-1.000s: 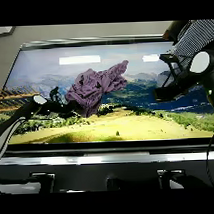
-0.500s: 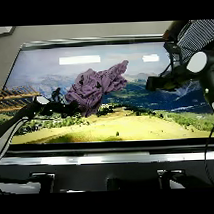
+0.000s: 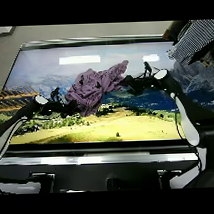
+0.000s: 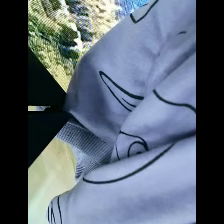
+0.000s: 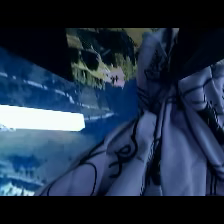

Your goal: Fold the clothes and pants, and hang the long-sleeved shirts on hangers.

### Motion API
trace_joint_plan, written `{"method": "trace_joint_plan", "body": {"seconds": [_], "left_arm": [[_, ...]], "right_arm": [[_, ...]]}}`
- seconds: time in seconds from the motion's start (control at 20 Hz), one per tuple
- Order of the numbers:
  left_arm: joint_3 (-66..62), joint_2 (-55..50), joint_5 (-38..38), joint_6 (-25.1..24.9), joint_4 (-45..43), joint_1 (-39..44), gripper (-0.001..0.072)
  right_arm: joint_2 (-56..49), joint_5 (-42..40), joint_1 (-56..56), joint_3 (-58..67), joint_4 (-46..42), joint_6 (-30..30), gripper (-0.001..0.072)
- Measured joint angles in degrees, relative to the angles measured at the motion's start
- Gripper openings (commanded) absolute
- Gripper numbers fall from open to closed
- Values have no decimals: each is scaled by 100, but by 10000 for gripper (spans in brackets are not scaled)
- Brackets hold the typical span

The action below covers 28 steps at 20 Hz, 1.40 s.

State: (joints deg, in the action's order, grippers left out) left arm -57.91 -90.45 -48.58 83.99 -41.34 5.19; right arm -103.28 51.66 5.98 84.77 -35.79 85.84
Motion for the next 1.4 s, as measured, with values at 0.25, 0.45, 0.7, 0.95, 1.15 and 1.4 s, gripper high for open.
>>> {"method": "trace_joint_plan", "body": {"seconds": [0.25,0.45,0.7,0.95,1.15,1.4], "left_arm": [[0,0,4,2,0,-15,28],[0,0,4,2,-2,-15,28],[0,2,4,0,-2,-24,27],[-293,267,-48,-7,-61,-205,25],[-1226,957,-243,-7,-431,-466,25],[-2693,2339,-450,-2,-852,-678,25]], "right_arm": [[-632,-612,20,0,1019,-284,549],[-866,-1071,232,0,1427,-348,472],[-955,-1635,457,4,1539,-437,51],[-271,-1665,192,35,999,-586,50],[1121,-1443,-227,173,330,-581,50],[3383,-1294,-586,533,-909,-275,50]]}}
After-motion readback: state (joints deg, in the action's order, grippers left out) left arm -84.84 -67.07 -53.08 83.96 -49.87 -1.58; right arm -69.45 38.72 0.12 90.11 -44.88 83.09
